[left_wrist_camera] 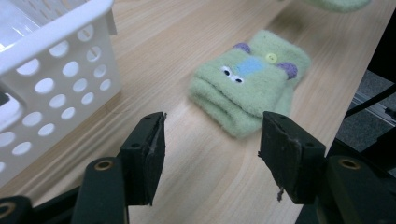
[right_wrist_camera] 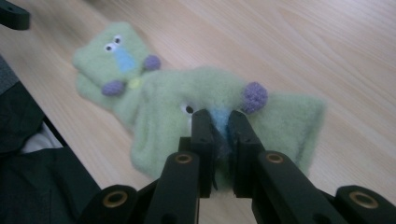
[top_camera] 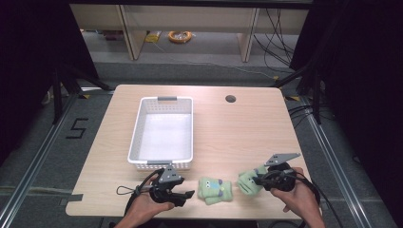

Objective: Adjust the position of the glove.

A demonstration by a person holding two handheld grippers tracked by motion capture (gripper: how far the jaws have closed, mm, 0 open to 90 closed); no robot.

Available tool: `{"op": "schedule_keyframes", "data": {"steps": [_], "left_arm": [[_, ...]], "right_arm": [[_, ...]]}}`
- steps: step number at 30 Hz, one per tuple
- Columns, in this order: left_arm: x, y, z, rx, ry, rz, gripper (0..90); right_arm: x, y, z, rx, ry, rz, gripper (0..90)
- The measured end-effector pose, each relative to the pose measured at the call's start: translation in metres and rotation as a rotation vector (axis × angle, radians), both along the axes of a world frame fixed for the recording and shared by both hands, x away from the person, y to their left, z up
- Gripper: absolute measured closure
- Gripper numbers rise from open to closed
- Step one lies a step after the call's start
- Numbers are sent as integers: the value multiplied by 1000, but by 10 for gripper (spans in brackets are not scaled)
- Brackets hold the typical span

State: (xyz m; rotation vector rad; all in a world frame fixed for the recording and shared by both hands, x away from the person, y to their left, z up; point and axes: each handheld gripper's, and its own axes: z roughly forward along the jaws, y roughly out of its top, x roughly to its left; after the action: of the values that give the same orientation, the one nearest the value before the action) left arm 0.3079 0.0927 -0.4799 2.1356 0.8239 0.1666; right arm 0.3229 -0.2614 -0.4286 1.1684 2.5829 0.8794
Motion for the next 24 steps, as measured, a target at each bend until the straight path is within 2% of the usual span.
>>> {"op": "schedule_keyframes", "data": {"steps": [1, 3, 4, 6, 7, 8, 10, 12, 13, 14, 15, 16, 17, 18, 20, 21, 22, 23, 24], "left_arm": [[0, -1, -1, -8, 10, 3, 407], [-2, -3, 0, 4, 6, -11, 415], [-3, -5, -1, -28, 23, -1, 417], [-3, -6, -1, -33, 10, 1, 417], [-4, -6, 0, -28, 10, -1, 418], [-3, -5, 0, -14, 4, -14, 418], [-2, -4, 1, 1, 0, -18, 418], [-3, -5, 1, -14, 3, -19, 418], [-3, -5, 1, -14, 3, -19, 418], [-4, -6, 1, -24, 13, -5, 418], [-4, -6, 1, -24, 13, -5, 418], [-5, -7, 1, -33, 6, -4, 418], [-5, -7, 1, -38, 5, -2, 418], [-4, -6, 2, -5, -6, -17, 420], [-6, -7, 2, -14, -11, -7, 420], [-6, -8, 2, -10, -9, 2, 420], [-6, -8, 2, -17, -12, -9, 420], [-6, -9, 3, -27, -11, 1, 420], [-6, -8, 3, -24, -15, -5, 420]], "right_arm": [[-1, 3, 2, 4, 3, 2, 835], [-4, 16, 2, 3, -9, 30, 835], [-5, 22, 3, 0, -10, 46, 835], [-6, 27, 4, -4, -13, 62, 835], [-6, 34, 6, 2, -29, 62, 835], [-6, 38, 9, 6, -18, 85, 835], [-7, 42, 12, 18, -10, 80, 835], [-6, 51, 14, 8, -36, 104, 835], [-6, 51, 14, 8, -36, 104, 835], [-5, 57, 16, 21, -38, 129, 835], [-5, 57, 16, 21, -38, 129, 835], [-5, 61, 16, 41, -41, 126, 835], [-5, 63, 18, 31, -32, 136, 835], [-3, 68, 18, 39, -38, 175, 835], [-4, 71, 17, 54, -43, 171, 835], [-3, 72, 18, 46, -27, 179, 835], [-3, 76, 16, 47, -31, 175, 835], [-3, 76, 16, 47, -31, 175, 835], [-3, 79, 15, 50, -19, 166, 835]]}}
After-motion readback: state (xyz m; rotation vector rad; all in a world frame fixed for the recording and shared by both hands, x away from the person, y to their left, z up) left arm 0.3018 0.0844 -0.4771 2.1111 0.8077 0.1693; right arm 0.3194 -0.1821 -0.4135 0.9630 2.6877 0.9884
